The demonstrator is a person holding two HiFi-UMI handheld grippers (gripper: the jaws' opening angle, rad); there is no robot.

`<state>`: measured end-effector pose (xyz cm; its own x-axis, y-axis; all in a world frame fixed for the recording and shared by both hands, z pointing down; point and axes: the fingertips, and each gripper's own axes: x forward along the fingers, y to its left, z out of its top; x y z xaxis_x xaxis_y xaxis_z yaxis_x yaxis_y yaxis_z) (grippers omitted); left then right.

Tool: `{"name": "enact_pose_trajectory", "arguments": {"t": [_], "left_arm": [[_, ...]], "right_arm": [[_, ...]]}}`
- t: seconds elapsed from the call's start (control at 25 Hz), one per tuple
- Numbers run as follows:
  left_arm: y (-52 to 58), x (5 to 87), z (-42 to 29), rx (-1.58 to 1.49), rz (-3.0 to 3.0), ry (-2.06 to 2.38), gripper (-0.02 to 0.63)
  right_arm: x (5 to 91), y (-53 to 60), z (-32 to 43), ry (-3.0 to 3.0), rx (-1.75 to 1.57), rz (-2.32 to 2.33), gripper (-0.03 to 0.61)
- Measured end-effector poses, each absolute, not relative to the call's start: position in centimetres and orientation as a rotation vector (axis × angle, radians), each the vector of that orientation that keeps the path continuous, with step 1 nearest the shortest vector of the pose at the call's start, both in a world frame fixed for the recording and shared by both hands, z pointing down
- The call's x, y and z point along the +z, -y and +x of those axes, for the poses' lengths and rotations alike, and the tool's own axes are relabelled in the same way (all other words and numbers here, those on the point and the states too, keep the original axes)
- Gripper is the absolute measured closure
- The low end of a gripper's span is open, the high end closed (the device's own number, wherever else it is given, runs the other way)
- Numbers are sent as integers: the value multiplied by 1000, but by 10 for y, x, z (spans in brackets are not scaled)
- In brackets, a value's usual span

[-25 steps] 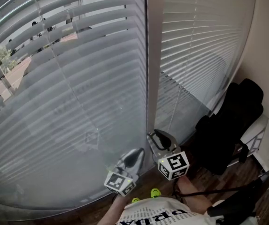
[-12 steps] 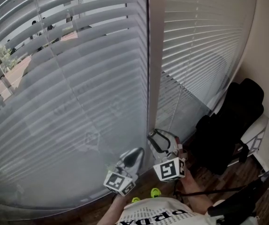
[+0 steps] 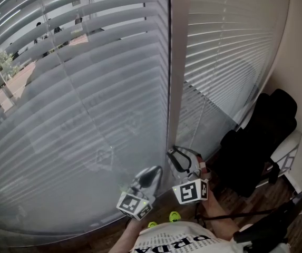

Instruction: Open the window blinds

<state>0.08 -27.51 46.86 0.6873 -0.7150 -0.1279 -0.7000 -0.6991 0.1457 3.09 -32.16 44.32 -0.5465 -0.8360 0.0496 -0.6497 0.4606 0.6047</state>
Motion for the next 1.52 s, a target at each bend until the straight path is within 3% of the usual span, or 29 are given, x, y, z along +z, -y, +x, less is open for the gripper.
{"name": "enact_pose_trajectory", "arguments": {"t": [1.24, 1.36, 1.52], "left_arm": [[281, 470, 4, -278, 2826, 1145, 621], [280, 469, 5, -276, 2812, 1149, 620], [280, 469, 5, -276, 2819, 1147, 621]], "right_arm": [[442, 332, 43, 2889, 91, 1464, 445], [442, 331, 42, 2857, 9, 1453, 443], [435, 325, 40, 2667, -417, 1362, 413]]}}
